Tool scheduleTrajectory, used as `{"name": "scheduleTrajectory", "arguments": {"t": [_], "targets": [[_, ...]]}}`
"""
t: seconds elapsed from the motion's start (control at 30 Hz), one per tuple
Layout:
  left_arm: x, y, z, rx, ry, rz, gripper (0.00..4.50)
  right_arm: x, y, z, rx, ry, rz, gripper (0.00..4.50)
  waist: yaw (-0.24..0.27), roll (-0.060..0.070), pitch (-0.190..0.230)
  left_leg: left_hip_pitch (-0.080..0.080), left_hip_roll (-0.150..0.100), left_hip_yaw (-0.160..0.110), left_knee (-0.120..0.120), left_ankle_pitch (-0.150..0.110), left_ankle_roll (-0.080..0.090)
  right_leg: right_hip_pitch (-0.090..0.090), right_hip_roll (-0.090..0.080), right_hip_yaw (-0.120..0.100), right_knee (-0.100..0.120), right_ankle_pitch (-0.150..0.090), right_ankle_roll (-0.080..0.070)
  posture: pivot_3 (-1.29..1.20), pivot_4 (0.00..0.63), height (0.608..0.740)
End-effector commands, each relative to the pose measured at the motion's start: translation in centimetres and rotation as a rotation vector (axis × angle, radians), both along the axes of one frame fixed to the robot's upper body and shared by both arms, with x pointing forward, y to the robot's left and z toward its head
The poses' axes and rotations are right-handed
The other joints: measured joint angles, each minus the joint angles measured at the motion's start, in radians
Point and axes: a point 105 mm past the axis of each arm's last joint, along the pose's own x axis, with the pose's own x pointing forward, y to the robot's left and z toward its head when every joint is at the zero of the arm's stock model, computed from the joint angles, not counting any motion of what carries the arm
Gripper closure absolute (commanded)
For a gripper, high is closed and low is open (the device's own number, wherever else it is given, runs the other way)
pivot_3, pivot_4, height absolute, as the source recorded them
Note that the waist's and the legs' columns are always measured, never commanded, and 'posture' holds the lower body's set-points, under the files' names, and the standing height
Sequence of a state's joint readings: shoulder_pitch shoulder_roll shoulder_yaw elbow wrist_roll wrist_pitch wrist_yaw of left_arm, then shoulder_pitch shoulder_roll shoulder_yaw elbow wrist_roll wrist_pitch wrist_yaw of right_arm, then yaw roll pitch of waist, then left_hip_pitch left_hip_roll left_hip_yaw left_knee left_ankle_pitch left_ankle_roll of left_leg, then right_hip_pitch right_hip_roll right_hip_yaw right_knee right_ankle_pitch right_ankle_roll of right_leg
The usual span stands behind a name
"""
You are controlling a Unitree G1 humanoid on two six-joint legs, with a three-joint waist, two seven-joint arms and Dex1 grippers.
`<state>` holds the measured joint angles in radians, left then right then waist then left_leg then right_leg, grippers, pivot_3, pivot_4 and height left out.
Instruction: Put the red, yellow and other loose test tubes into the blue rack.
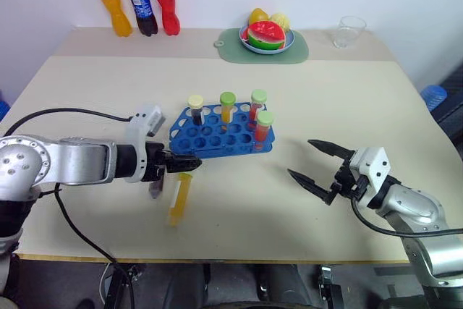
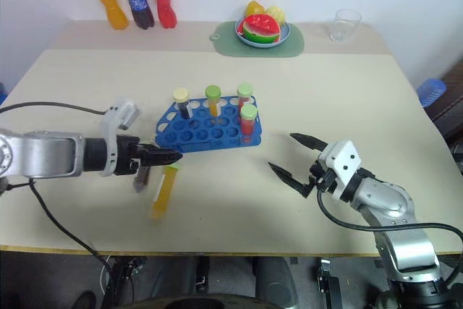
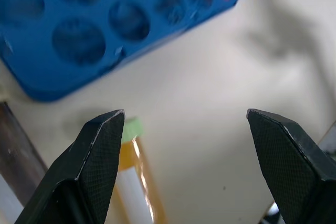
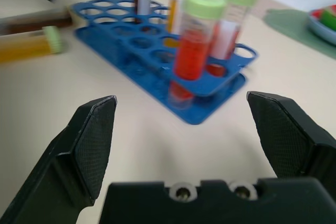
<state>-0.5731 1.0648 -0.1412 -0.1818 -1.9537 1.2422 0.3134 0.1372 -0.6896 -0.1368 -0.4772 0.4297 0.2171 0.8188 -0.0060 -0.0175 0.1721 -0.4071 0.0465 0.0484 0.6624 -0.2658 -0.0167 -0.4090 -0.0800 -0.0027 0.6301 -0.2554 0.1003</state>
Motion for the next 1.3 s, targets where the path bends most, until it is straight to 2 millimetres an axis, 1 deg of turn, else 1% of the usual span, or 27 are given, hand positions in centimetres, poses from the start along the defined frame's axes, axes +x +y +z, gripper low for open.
{"name": "scheduleTrajectory", "arguments": {"t": [0.03,0.1,0.17,0.27,0.5,0.7,0.83,0.93,1.0,1.1,1.23,1.3], "targets": [[0.9,0.4,0.0,0.042,0.036,0.02,0.64,-2.7,0.4,0.6,-0.029,0.046,0.137,0.12,0.007,0.0,0.0,0.0,0.0,0.0,0.0,0.0,0.0,0.0,0.0,0.0,0.0,0.0,0.0,0.0,0.15,0.74],[0.9,0.8,-0.5,0.089,0.079,0.011,0.64,-3.9,0.2,0.2,-0.062,0.093,0.187,0.12,0.013,-0.001,0.0,0.0,0.0,0.0,0.0,0.0,0.0,0.0,0.0,0.0,-0.001,0.0,0.0,0.0,0.15,0.74],[1.1,1.0,-0.5,0.114,0.107,0.001,0.64,-4.4,0.0,0.1,-0.085,0.107,0.214,0.12,0.015,-0.001,0.001,0.0,0.0,0.0,0.0,0.0,0.0,0.0,0.0,0.0,-0.001,0.0,0.0,0.0,0.15,0.74],[1.2,1.1,-0.4,0.134,0.157,-0.032,0.64,-4.3,0.0,0.2,-0.094,0.095,0.22,0.12,0.017,-0.002,0.001,0.0,0.0,0.0,0.001,0.0,0.0,0.0,0.0,0.0,-0.001,0.0,0.0,0.0,0.15,0.74],[0.5,1.3,-0.2,0.169,0.352,-0.137,0.64,-4.0,0.7,0.0,-0.104,0.066,0.236,0.12,0.019,-0.004,0.002,-0.001,-0.001,0.0,0.001,0.0,-0.001,0.0,0.0,0.0,-0.002,0.0,0.0,0.0,0.15,0.74],[0.3,1.1,0.1,0.19,0.416,-0.165,0.64,-3.8,1.1,0.0,-0.098,0.049,0.235,0.12,0.018,-0.005,0.003,-0.001,-0.001,0.0,0.001,0.0,-0.001,0.0,0.0,0.0,-0.002,0.0,0.0,0.0,0.15,0.74],[0.6,1.1,-0.5,0.229,0.438,-0.15,0.64,-3.8,1.3,-0.1,-0.089,0.046,0.231,0.12,0.018,-0.005,0.003,-0.001,-0.001,0.0,0.001,0.0,-0.001,-0.001,-0.001,0.0,-0.002,0.0,0.0,0.0,0.15,0.74],[1.1,0.4,-1.9,0.262,0.445,-0.146,0.64,-3.8,1.5,-0.2,-0.082,0.047,0.224,0.12,0.019,-0.006,0.003,-0.002,-0.001,0.0,0.001,0.0,-0.001,0.0,-0.001,0.0,-0.002,0.0,0.0,0.0,0.15,0.74],[1.1,0.1,-2.3,0.271,0.448,-0.149,0.64,-3.8,1.5,-0.2,-0.082,0.044,0.22,0.12,0.02,-0.007,0.004,-0.002,-0.001,-0.001,0.002,0.0,-0.001,0.0,-0.001,0.0,-0.002,0.0,0.0,0.0,0.15,0.74],[1.8,-0.7,-3.4,0.281,0.422,-0.122,0.64,-3.9,1.4,-0.1,-0.079,0.041,0.207,0.12,0.019,-0.007,0.004,-0.002,-0.001,0.0,0.002,0.0,-0.001,0.0,-0.001,0.0,-0.002,0.0,0.0,0.0,0.15,0.74],[2.2,-1.2,-4.6,0.303,0.381,-0.086,0.64,-4.2,1.4,-0.2,-0.079,0.045,0.199,0.12,0.021,-0.005,0.003,-0.001,-0.001,0.0,0.002,0.0,-0.001,0.001,-0.002,0.0,-0.001,0.0,0.0,0.0,0.15,0.74],[2.4,-1.3,-5.0,0.307,0.348,-0.057,1.2,-4.3,1.4,-0.2,-0.08,0.045,0.194,0.08,0.024,-0.001,0.001,0.0,-0.002,-0.001,0.002,0.0,-0.001,0.002,-0.003,0.0,-0.001,0.0,0.0,0.0,0.15,0.74]]}}
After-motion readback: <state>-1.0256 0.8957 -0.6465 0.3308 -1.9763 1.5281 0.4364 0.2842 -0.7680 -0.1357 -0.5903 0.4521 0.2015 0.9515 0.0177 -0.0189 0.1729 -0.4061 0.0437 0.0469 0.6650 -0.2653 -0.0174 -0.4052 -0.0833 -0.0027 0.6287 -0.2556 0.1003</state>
